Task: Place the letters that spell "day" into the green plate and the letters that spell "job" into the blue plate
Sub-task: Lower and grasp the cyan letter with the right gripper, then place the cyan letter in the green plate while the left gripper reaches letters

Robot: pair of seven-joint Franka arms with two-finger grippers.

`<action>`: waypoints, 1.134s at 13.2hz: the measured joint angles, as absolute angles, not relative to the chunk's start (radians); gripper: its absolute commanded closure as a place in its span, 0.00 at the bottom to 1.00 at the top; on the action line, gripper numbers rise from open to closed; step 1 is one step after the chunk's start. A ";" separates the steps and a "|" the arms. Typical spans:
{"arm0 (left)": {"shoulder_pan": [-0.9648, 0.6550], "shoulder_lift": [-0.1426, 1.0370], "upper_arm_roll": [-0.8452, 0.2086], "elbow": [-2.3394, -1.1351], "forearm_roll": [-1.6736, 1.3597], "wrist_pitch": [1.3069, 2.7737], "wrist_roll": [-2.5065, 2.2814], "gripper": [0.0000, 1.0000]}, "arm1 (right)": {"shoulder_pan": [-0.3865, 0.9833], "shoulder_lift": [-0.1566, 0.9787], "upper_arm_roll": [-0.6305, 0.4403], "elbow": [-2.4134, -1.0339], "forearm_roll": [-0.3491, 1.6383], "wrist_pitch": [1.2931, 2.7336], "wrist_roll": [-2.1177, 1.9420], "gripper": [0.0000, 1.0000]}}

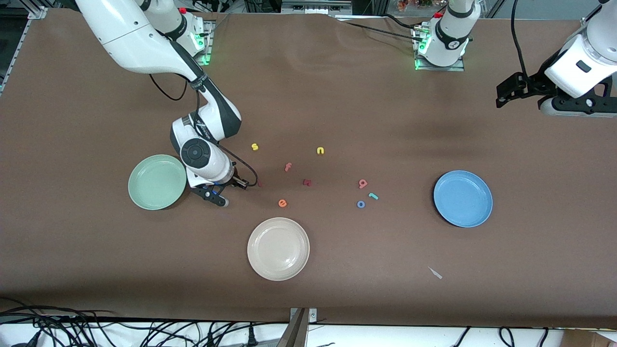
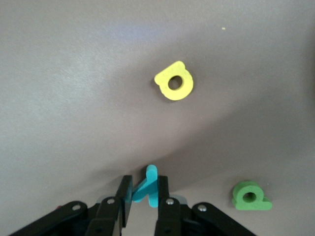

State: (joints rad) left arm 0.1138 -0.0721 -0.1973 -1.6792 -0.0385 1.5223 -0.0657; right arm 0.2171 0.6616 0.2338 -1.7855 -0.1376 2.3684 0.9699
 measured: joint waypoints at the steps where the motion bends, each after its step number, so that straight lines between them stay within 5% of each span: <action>1: 0.113 -0.070 -0.198 -1.677 -0.067 1.522 -0.066 0.00 | 0.217 0.662 0.234 -1.780 -0.138 2.365 0.969 0.91; 9: -0.058 0.040 -0.205 -1.852 -0.118 1.945 -0.096 0.00 | 0.214 0.656 0.227 -1.681 -0.140 2.206 0.871 0.92; 15: -0.191 0.251 -0.202 -1.869 -0.118 2.098 -0.110 0.00 | 0.208 0.602 0.096 -1.675 -0.143 2.076 0.530 0.92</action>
State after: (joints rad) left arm -0.1912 0.2510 -0.2024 -1.8687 -0.1175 2.0978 -0.1100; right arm 0.2080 0.6016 0.0959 -1.6748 -0.1425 2.0764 0.5305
